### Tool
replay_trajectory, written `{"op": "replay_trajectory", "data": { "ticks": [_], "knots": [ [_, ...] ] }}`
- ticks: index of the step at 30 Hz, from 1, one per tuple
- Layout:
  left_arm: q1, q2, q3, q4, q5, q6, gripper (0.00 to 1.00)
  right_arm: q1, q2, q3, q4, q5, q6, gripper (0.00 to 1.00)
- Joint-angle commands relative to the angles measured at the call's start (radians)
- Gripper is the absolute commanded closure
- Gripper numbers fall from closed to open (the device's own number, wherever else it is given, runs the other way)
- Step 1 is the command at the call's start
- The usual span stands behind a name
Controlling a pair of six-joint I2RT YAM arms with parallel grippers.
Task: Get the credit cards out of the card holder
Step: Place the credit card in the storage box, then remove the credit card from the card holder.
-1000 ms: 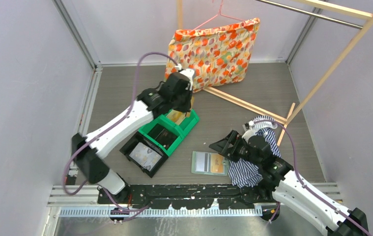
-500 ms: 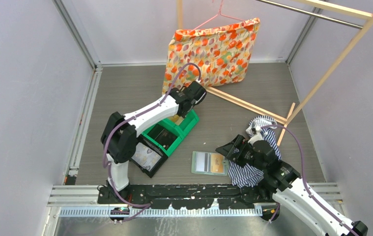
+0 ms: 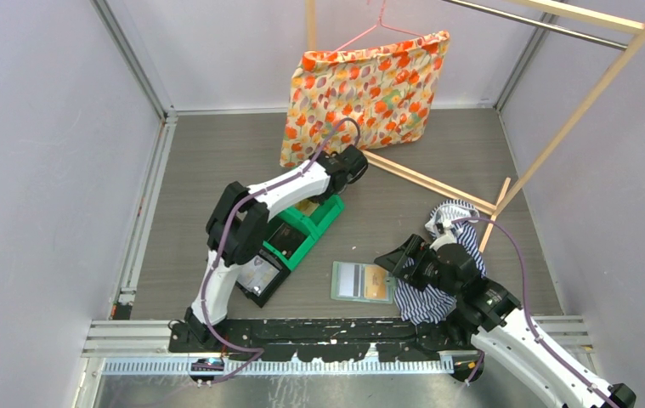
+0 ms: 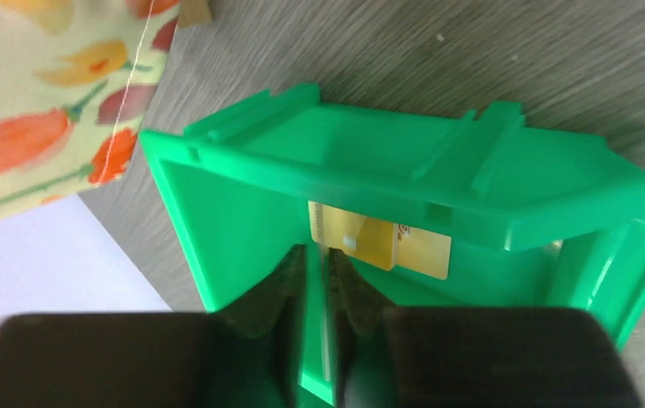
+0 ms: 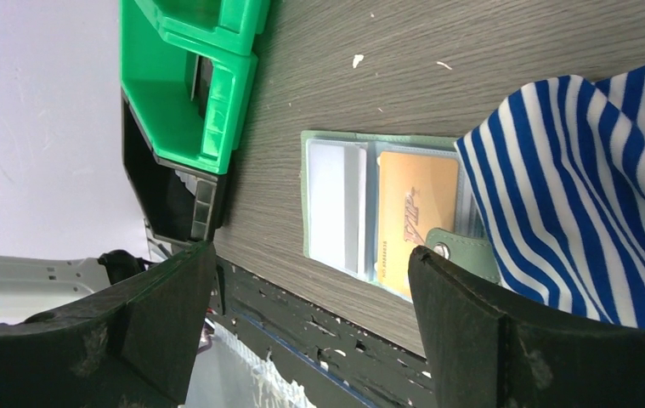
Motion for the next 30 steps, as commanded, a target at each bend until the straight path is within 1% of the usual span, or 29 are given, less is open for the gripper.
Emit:
{"op": "replay_trajectory", "data": {
  "ticks": [1, 2, 3, 5, 6, 10, 13, 17, 20, 23, 27, 30],
  "knots": [
    [0.000, -0.032, 0.106, -0.125, 0.116, -0.076, 0.71, -0.003, 0.002, 0.054, -0.030, 0.035, -0.032, 0.11],
    [0.000, -0.051, 0.096, -0.119, 0.133, -0.084, 0.64, -0.003, 0.007, 0.065, -0.038, 0.038, -0.041, 0.10],
    [0.000, -0.074, 0.090, -0.115, 0.144, -0.093, 0.59, -0.003, 0.015, 0.074, -0.046, 0.043, -0.050, 0.08],
    [0.000, -0.117, 0.085, -0.121, 0.158, -0.098, 0.56, -0.003, 0.028, 0.088, -0.053, 0.048, -0.065, 0.07],
    [0.000, -0.135, 0.088, -0.134, 0.166, -0.127, 0.55, -0.003, 0.032, 0.092, -0.053, 0.050, -0.069, 0.07],
    [-0.007, -0.227, 0.113, -0.203, 0.218, -0.188, 0.55, -0.002, 0.054, 0.103, -0.048, 0.049, -0.084, 0.06],
    [-0.029, -0.339, 0.078, -0.195, 0.273, -0.251, 0.55, -0.003, 0.071, 0.108, -0.042, 0.044, -0.088, 0.06],
    [-0.050, -0.502, -0.068, -0.095, 0.399, -0.337, 0.55, -0.004, 0.088, 0.099, -0.012, 0.037, -0.082, 0.06],
    [-0.050, -0.580, -0.175, -0.052, 0.398, -0.372, 0.55, -0.003, 0.116, 0.097, 0.015, 0.026, -0.080, 0.06],
    [-0.050, -0.599, -0.211, -0.055, 0.377, -0.378, 0.55, -0.003, 0.138, 0.098, 0.036, 0.022, -0.082, 0.06],
    [-0.047, -0.573, -0.214, -0.074, 0.384, -0.391, 0.56, -0.002, 0.154, 0.094, 0.056, 0.025, -0.080, 0.06],
    [-0.037, -0.565, -0.227, -0.061, 0.456, -0.435, 0.57, -0.002, 0.156, 0.093, 0.054, 0.027, -0.081, 0.06]
  ]
}}
